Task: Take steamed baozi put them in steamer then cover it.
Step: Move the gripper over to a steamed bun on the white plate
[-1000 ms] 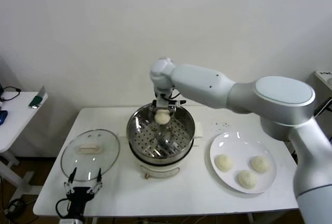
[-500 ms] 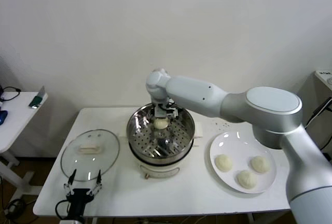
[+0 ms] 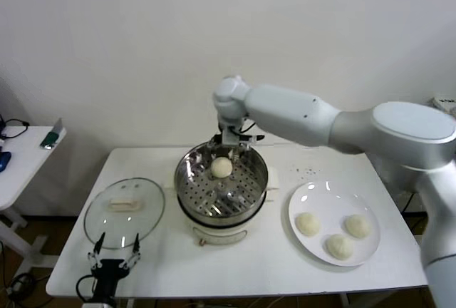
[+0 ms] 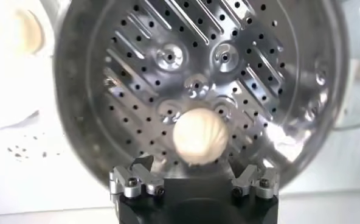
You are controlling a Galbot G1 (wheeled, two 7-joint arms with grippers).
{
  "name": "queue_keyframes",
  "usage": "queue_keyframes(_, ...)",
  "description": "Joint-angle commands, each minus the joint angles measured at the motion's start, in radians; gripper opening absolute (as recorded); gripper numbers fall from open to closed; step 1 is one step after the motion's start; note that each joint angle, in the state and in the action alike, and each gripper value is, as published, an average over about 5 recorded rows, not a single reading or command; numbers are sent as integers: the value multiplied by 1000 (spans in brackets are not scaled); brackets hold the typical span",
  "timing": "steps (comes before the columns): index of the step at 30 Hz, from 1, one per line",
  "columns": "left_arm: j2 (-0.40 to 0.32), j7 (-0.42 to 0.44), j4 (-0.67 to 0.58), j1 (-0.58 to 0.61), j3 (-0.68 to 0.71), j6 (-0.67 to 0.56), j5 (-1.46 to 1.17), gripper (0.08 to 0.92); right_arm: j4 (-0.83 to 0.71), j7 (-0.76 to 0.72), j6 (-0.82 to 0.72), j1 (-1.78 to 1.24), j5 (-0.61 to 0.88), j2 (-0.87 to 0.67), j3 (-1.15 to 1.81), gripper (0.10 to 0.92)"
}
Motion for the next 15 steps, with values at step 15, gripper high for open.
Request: queue_keyframes(15,-3,5,-39,17,16,2,11,823,380,-7,-757,223,705,-648,-402,823)
